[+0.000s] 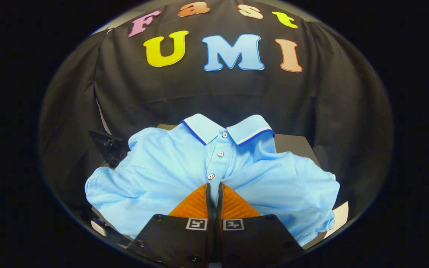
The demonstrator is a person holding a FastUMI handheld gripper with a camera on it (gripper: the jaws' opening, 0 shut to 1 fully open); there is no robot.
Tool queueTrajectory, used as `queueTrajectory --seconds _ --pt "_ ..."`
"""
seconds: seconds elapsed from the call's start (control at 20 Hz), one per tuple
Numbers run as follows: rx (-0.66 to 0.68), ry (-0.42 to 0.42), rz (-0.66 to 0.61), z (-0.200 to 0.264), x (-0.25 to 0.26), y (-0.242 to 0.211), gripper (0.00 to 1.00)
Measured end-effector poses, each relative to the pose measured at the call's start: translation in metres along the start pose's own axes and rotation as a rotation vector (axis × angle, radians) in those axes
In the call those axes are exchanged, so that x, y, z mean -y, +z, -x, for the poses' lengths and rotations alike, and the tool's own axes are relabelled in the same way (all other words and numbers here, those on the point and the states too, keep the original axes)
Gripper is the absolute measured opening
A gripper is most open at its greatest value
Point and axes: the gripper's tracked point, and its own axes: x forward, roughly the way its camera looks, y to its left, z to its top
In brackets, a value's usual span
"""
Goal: Put the clothes into the washing machine and then close the washing machine lid.
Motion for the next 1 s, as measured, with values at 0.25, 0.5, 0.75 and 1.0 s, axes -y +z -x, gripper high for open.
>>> queueTrajectory --seconds 0.25,0.5,0.75,1.0 --pt "0.039 0.018 -0.041 0.008 -0.002 0.009 0.01" --pt "0.111 0.067 -0.098 0.032 -0.001 0.039 0.01" --pt "0.209 0.105 -0.097 0.061 -0.018 0.087 0.01" --pt "0.260 0.104 -0.070 0.080 -0.041 0.113 0.02"
